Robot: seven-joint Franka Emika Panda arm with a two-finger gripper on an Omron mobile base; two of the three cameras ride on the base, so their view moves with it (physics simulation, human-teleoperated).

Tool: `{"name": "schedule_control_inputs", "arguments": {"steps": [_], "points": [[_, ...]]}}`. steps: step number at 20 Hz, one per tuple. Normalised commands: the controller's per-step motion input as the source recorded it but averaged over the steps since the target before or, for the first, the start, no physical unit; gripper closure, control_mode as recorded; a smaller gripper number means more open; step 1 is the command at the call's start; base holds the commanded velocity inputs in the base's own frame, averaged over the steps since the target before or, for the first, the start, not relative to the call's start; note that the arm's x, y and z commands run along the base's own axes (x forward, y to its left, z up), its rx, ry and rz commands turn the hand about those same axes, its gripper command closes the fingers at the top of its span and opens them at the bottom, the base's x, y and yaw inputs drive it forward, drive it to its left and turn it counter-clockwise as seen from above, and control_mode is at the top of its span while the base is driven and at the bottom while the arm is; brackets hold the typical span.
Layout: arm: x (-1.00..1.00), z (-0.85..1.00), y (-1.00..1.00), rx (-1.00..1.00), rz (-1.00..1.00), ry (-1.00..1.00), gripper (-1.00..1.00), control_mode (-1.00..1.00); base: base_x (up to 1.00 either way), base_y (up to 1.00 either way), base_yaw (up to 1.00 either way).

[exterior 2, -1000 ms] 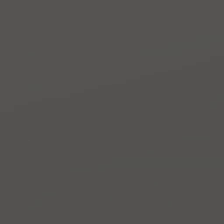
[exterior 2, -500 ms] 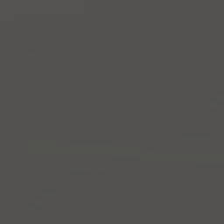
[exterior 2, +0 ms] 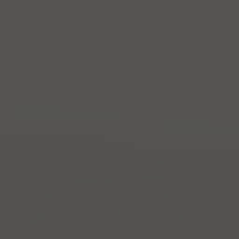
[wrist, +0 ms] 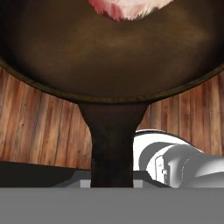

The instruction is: Pick up the pan with the steak in it and place it on the dining table. Then place the steak on the plate.

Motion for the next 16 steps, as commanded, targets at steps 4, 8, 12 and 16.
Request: {"name": "schedule_control_inputs", "arguments": {"steps": [4,8,12,16], "points": [[0.00,0.00,0.00,0.00,0.00,0.00,1.00,1.00,0.17,-0.81,0.07],[0.00,0.00,0.00,0.00,0.00,0.00,1.00,1.00,0.09,-0.74,0.08],[0.00,0.00,0.00,0.00,0.00,0.00,1.00,1.00,0.00,-0.14,0.02],[0.00,0.00,0.00,0.00,0.00,0.00,1.00,1.00,0.33,0.00,0.00]]}}
